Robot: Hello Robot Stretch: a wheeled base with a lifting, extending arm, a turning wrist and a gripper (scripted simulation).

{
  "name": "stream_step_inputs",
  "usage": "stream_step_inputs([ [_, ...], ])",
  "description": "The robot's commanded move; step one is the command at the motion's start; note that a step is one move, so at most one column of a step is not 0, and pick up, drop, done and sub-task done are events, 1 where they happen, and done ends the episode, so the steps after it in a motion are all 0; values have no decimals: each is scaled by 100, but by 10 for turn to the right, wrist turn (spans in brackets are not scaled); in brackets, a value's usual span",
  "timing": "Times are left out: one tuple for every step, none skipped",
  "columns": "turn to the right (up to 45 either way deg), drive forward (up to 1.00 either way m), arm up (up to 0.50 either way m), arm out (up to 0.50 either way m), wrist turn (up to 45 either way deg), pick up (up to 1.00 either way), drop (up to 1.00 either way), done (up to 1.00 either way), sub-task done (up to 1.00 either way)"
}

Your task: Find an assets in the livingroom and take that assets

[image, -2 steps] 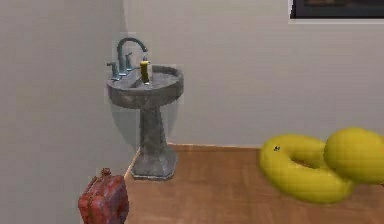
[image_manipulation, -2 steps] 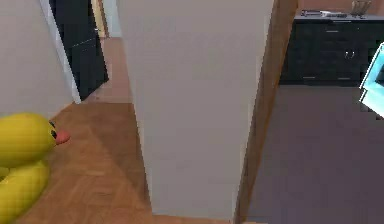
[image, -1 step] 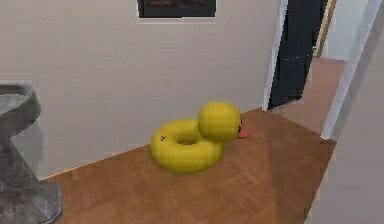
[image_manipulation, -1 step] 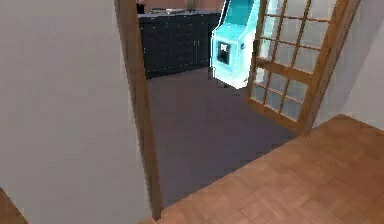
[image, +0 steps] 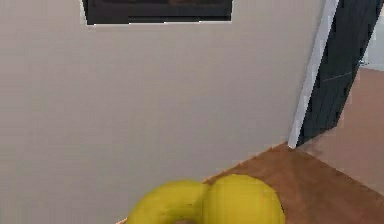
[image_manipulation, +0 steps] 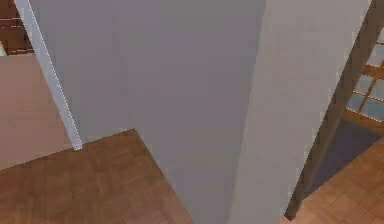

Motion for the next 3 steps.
stream_step_inputs([
  [120,0,0,0,0,0,0,0,0],
  [0,5,0,0,0,0,0,0,0],
  [450,0,0,0,0,0,0,0,0],
])
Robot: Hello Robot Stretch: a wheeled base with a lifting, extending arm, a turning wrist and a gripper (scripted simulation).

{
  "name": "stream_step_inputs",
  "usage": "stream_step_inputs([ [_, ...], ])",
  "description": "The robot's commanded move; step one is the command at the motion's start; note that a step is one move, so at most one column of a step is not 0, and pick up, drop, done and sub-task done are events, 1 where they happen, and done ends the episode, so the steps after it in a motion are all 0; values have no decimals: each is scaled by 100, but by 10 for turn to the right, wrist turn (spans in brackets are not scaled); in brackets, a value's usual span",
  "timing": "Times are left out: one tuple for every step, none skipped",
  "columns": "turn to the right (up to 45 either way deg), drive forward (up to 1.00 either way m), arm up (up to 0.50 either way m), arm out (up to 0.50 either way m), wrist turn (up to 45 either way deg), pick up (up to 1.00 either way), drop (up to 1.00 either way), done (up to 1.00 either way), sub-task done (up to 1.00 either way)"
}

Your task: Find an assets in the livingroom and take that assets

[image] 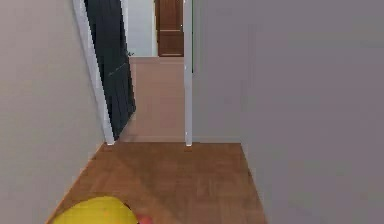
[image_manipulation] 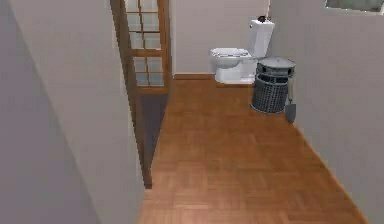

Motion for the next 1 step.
stream_step_inputs([
  [0,90,0,0,0,0,0,0,0],
])
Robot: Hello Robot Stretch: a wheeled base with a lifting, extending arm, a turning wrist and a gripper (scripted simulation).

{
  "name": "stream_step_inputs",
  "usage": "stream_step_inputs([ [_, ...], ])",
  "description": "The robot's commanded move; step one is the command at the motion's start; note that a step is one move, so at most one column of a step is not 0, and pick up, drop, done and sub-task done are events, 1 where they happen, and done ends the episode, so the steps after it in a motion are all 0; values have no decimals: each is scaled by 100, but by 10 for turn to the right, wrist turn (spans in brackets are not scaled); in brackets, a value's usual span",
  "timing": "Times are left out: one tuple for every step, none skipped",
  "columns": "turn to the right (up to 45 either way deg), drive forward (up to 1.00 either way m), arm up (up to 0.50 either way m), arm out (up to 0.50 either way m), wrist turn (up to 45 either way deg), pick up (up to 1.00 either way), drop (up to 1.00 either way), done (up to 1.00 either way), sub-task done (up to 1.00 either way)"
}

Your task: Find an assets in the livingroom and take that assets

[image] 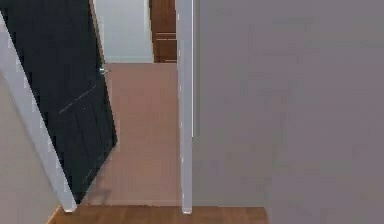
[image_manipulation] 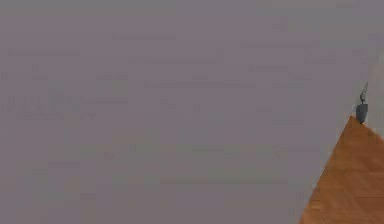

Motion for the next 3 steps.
stream_step_inputs([
  [-180,0,0,0,0,0,0,0,0],
  [0,75,0,0,0,0,0,0,0],
  [0,65,0,0,0,0,0,0,0],
])
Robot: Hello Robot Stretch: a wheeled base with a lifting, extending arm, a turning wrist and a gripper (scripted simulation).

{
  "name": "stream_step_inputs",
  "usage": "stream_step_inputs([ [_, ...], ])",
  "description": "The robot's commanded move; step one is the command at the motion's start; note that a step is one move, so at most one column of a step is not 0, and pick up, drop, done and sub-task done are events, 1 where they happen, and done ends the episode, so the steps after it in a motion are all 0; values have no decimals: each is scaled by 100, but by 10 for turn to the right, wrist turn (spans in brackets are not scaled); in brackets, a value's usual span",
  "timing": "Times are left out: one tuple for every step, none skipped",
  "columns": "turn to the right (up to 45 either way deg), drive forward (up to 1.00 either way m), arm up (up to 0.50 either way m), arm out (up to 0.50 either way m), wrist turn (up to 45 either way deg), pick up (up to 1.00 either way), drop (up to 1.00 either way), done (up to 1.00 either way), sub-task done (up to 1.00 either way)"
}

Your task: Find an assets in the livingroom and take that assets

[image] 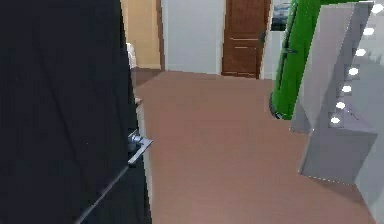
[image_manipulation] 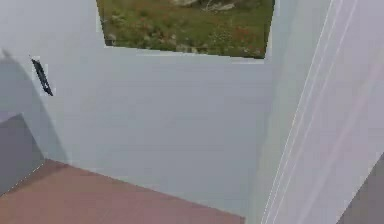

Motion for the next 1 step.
stream_step_inputs([
  [330,0,0,0,0,0,0,0,0],
])
